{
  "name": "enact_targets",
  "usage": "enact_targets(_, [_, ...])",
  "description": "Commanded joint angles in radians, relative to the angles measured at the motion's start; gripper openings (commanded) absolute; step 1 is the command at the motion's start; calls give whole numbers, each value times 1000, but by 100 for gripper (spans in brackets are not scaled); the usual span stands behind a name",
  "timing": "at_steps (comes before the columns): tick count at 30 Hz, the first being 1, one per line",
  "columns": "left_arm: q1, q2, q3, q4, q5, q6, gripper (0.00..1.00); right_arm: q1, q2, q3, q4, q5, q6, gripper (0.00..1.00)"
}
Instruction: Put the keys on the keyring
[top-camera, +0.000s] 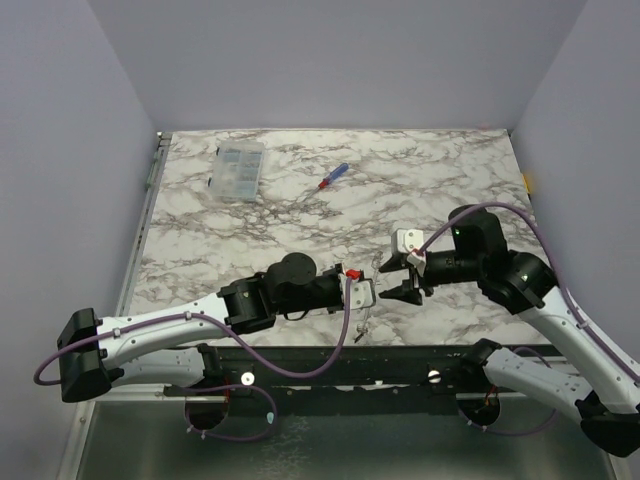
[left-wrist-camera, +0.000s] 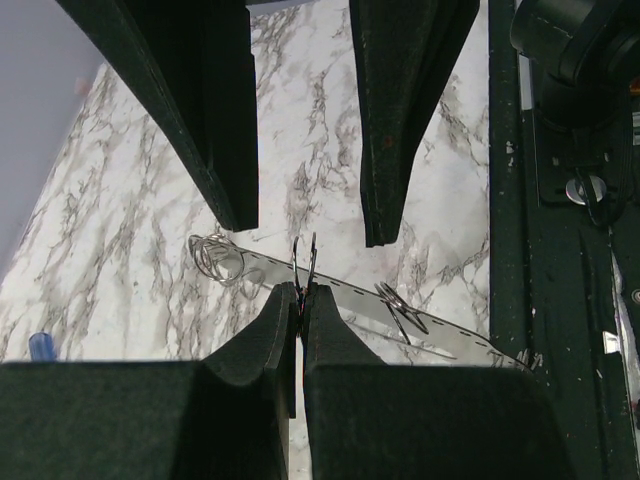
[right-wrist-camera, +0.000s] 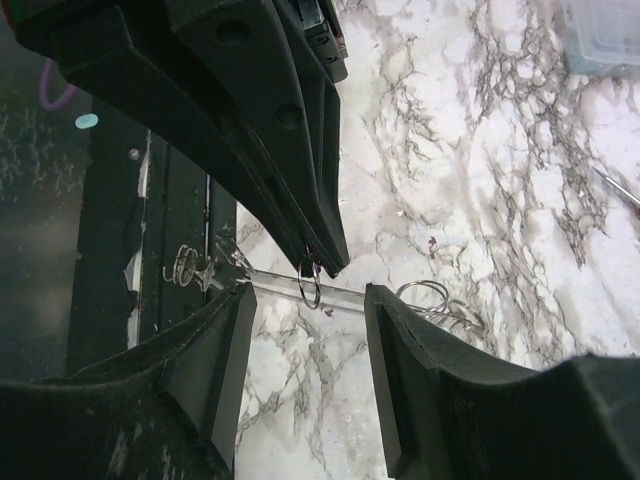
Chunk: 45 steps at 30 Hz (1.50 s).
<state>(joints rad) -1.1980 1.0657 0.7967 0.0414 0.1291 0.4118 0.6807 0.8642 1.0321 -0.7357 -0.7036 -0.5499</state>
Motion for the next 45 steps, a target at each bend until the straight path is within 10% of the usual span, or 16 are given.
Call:
enact_targets(1, [2, 8, 43, 17, -11, 0, 0, 6, 27, 17, -1, -37, 5, 55])
enact_targets(24, [2, 11, 33, 18, -18, -4, 0, 18, 87, 2, 49, -56, 14, 37])
enact_targets(32, [2, 8, 36, 18, -22, -10, 0, 20, 95, -15, 56, -40, 5, 12])
enact_targets(45, [2, 3, 42, 14, -24, -12, 0, 24, 69, -37, 59, 2, -4, 37])
